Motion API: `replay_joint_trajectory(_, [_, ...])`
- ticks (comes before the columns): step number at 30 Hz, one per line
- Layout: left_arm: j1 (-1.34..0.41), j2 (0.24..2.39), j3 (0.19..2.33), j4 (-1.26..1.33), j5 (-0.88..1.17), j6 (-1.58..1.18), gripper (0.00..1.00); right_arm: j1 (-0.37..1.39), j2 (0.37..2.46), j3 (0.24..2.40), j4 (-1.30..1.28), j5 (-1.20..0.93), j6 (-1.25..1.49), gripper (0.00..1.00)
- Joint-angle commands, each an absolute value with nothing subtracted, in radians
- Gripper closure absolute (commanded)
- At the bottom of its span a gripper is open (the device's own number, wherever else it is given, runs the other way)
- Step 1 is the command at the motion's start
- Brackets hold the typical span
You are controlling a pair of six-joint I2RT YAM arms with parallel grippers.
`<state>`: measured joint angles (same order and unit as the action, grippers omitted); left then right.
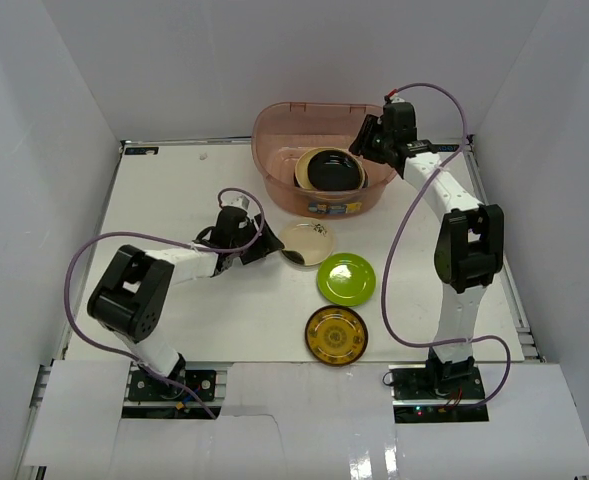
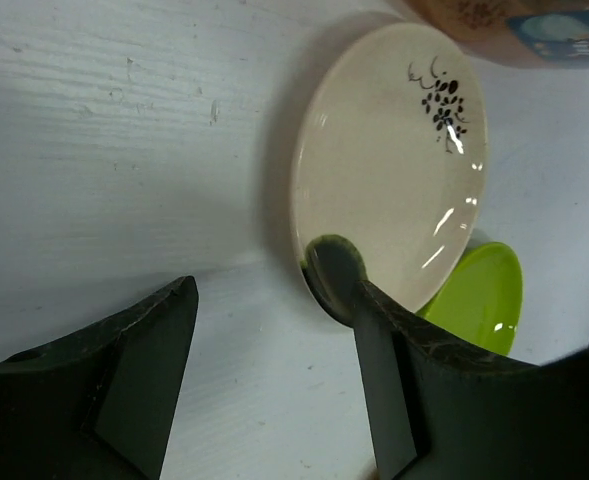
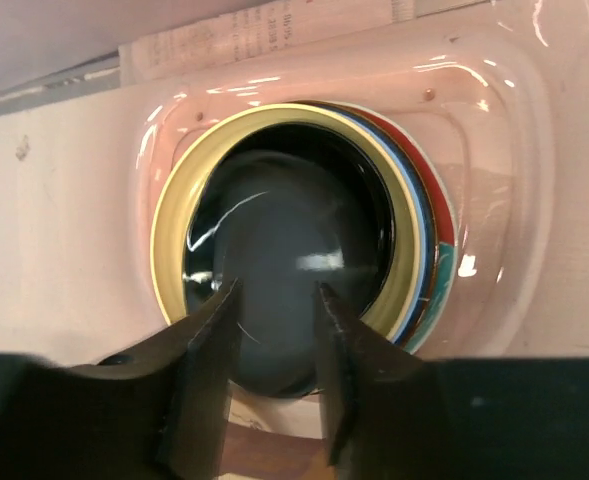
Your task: Place the plates into the plastic bin on the countertop
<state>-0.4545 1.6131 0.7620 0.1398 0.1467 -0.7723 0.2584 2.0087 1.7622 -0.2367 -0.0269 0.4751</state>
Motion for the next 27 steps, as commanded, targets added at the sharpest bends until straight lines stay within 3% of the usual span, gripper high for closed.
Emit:
replay_joint_trajectory(1, [-0.453,1.657,0.816,0.213,0.196,-0.793,0.27,0.265,1.955,1.838,-0.252,-0.048,0.433,0.47])
replay_joint_trajectory(4, [-0.453,1.704,0.842,0.221,0.193,-0.795,0.30,0.271,1.863,1.792,-0.255,-0.061,0.408,0.35])
replay_joint_trajectory(6, [-0.453,1.738,0.854,0.222,0.190,-0.796,0.31,0.278,1.791,1.676,-0.247,-0.074,0.397,0.35])
replay_joint_trajectory(9, [-0.454,1.782,0.880,0.227,0.192,-0.802,0.35,0.307,1.562,1.319,-0.111,-0.080,0.402,0.41])
replay_joint_trajectory(10, [-0.457,1.795,0.888,0.227,0.196,-0.802,0.36,0.322,1.440,1.217,-0.035,-0.081,0.408,0.48])
replay_joint_trajectory(14, [-0.460,1.845,0.919,0.224,0.201,-0.801,0.49,0.328,1.194,0.821,-0.011,-0.113,0.459,0.65])
replay_joint_trajectory(15, [-0.462,1.851,0.926,0.222,0.201,-0.801,0.58,0.330,1.114,0.704,-0.012,-0.132,0.468,0.66])
replay_joint_trajectory(17, [-0.462,1.864,0.933,0.218,0.192,-0.802,0.67,0.336,1.048,0.623,-0.075,-0.152,0.466,0.60])
replay_joint_trajectory(18, [-0.462,1.862,0.936,0.215,0.187,-0.804,0.86,0.337,0.988,0.592,-0.107,-0.144,0.459,0.56])
replay_joint_trajectory(20, [-0.462,1.847,0.934,0.203,0.161,-0.802,1.00,0.339,0.928,0.508,-0.155,-0.120,0.463,0.39])
replay_joint_trajectory(22, [-0.462,1.824,0.919,0.190,0.152,-0.795,1.00,0.339,0.865,0.415,-0.158,-0.104,0.486,0.26])
replay_joint_trajectory(27, [-0.462,1.640,0.835,0.160,0.143,-0.779,1.00,0.339,0.876,0.287,-0.063,-0.152,0.570,0.25])
